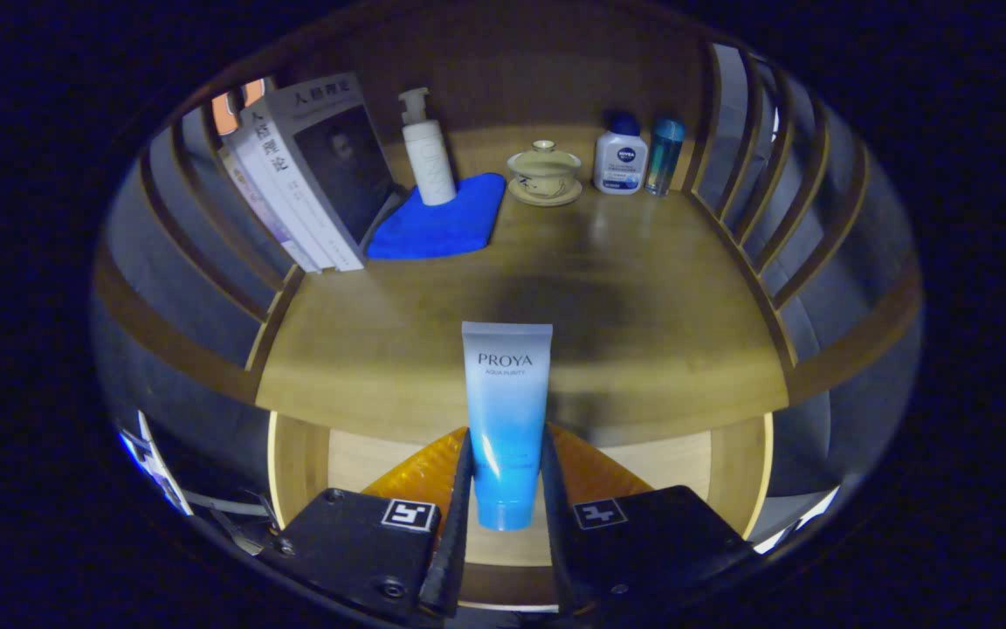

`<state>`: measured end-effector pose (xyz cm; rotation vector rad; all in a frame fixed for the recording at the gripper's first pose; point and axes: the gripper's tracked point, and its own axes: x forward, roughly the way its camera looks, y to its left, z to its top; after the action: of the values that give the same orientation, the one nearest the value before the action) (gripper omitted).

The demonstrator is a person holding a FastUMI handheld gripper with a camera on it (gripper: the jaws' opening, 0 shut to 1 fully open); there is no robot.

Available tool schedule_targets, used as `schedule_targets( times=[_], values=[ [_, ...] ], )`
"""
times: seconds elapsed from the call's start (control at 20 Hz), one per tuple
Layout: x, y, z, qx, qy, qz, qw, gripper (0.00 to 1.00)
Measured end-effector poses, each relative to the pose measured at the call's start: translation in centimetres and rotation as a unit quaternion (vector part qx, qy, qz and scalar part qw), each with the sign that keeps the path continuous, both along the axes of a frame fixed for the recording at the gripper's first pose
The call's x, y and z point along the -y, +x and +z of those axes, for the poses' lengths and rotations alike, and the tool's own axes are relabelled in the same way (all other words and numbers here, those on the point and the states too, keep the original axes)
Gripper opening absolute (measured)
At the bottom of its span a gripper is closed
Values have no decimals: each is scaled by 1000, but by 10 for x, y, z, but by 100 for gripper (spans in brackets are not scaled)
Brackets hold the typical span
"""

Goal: Pull open the drawer, take out the items inside it, and place them on the countertop above the cabinet.

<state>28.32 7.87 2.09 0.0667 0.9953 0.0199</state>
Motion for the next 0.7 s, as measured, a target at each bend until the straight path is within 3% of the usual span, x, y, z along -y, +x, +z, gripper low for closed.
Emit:
schedule_targets(
  times=[0.3, 0.7],
  values=[
    [9, 40, -17, -13, -20, -18, 1000, 44],
    [7, 48, -30, -30, -16, -20, 999, 44]
  ],
)
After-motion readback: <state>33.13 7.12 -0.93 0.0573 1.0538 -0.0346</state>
